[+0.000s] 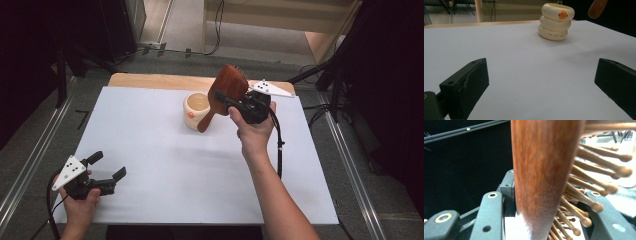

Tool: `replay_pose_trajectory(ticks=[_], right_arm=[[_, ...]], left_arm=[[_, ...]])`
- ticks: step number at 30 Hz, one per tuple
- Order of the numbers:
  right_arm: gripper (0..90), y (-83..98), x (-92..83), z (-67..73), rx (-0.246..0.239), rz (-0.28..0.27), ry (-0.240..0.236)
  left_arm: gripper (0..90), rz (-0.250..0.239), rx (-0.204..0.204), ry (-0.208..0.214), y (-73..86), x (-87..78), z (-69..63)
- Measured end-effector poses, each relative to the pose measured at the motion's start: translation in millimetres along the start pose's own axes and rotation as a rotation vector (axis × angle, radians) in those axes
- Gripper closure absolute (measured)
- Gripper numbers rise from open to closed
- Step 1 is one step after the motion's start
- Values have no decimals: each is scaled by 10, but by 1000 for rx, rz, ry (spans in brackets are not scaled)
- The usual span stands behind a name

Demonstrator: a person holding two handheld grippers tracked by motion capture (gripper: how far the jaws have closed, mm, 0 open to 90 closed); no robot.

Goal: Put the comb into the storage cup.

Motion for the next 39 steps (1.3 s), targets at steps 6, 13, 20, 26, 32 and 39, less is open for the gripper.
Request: replay_pose_trajectory(ticks=[6,13,20,26,32,39], right_arm=[[525,-51,23,-14,0,-7,5],[525,-97,64,-27,-6,-11,11],[526,-151,103,-36,-12,-19,22],[525,-199,138,-40,-13,-22,28],[526,-238,189,-50,-21,-32,35],[525,-274,241,-88,-16,-41,49]], left_arm=[[0,-2,2,0,-1,1,-2],[0,-2,1,1,1,1,0],[0,-5,-2,4,0,0,-1],[0,-5,-2,5,1,0,0],[0,-5,-2,5,1,-2,4],[0,-6,-2,7,1,-1,2]])
Point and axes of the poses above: each handheld gripper's, and its own axes: x roughly forward along the jaws, y roughly out of its underside, z roughly to its left, the point moved 1 cm from there along x, roughly forward along the jaws, and after that the axes turned 8 degrees about x, right-handed, at the moved point
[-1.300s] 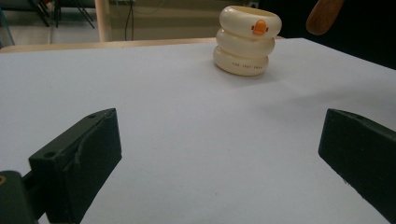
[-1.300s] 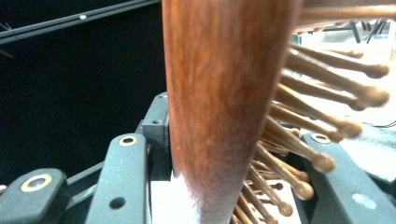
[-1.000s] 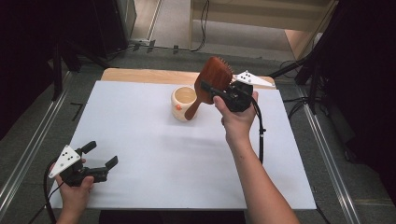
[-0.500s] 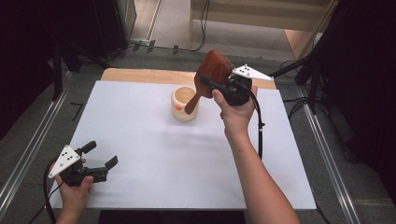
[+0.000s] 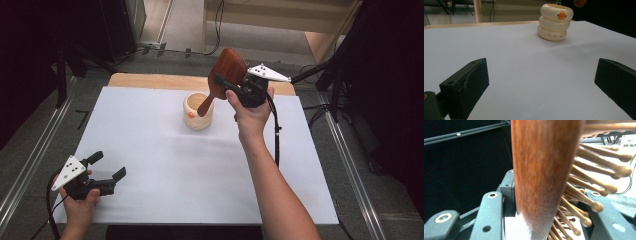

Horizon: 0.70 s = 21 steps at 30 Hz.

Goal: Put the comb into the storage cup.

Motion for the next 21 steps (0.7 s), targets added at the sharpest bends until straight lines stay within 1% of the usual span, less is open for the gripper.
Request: replay_pose_trajectory(ticks=[10,19,21], right_arm=[[525,-26,84,-52,4,-1,18],[525,-41,148,-111,22,-27,37],[525,-47,170,-128,20,-30,39]], left_arm=[[0,0,3,1,0,2,0],[0,1,7,0,1,4,-2],[0,1,8,1,1,5,-3]])
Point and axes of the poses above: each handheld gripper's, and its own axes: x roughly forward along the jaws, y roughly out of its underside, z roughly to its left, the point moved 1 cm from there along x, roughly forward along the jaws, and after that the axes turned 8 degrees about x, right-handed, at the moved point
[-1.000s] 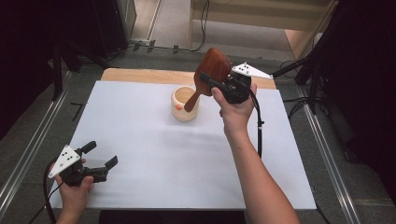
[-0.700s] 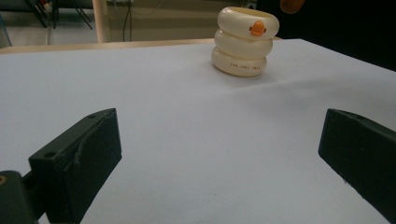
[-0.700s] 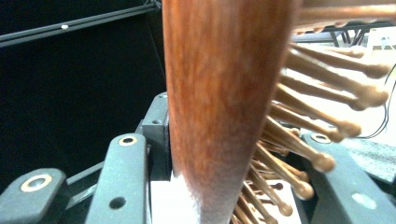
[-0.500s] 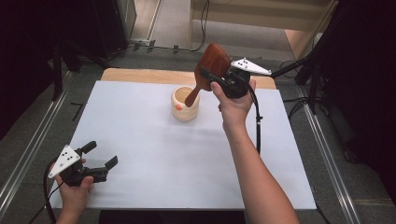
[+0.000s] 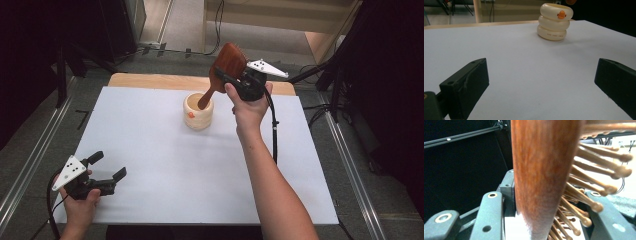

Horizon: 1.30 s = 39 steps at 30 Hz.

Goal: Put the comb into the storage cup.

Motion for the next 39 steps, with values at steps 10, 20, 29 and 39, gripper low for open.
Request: replay_pose_trajectory(ticks=[10,20,29,39], right_arm=[[525,26,100,-67,0,-10,22],[524,113,202,-93,-24,7,38],[524,207,280,-127,-30,22,47],[524,310,377,-125,-31,47,49]], left_arm=[[0,1,1,2,0,0,2],[0,0,2,2,0,2,-1],[0,-1,3,4,0,2,-1],[0,0,8,3,-1,2,-1]])
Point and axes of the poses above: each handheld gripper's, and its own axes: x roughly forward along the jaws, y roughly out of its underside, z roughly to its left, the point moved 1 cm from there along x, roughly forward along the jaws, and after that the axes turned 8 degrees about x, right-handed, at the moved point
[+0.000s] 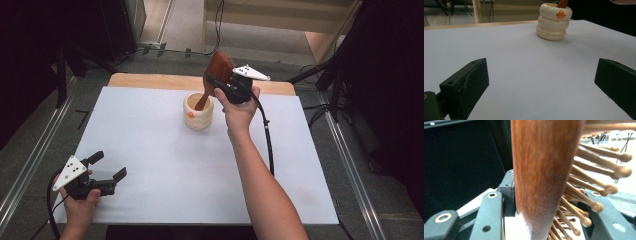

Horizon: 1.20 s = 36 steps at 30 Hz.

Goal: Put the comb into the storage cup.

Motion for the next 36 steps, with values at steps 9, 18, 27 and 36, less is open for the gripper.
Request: replay_pose_trajectory(ticks=[9,18,27,36], right_arm=[[523,119,68,-54,24,18,14],[522,196,112,-98,33,35,26],[520,296,175,-85,52,46,31],[519,392,233,-110,65,64,48]], left_arm=[[0,-1,0,2,-1,1,-1],[0,1,1,3,-1,2,-4],[0,0,2,5,0,0,0],[0,0,3,5,-1,3,-3]])
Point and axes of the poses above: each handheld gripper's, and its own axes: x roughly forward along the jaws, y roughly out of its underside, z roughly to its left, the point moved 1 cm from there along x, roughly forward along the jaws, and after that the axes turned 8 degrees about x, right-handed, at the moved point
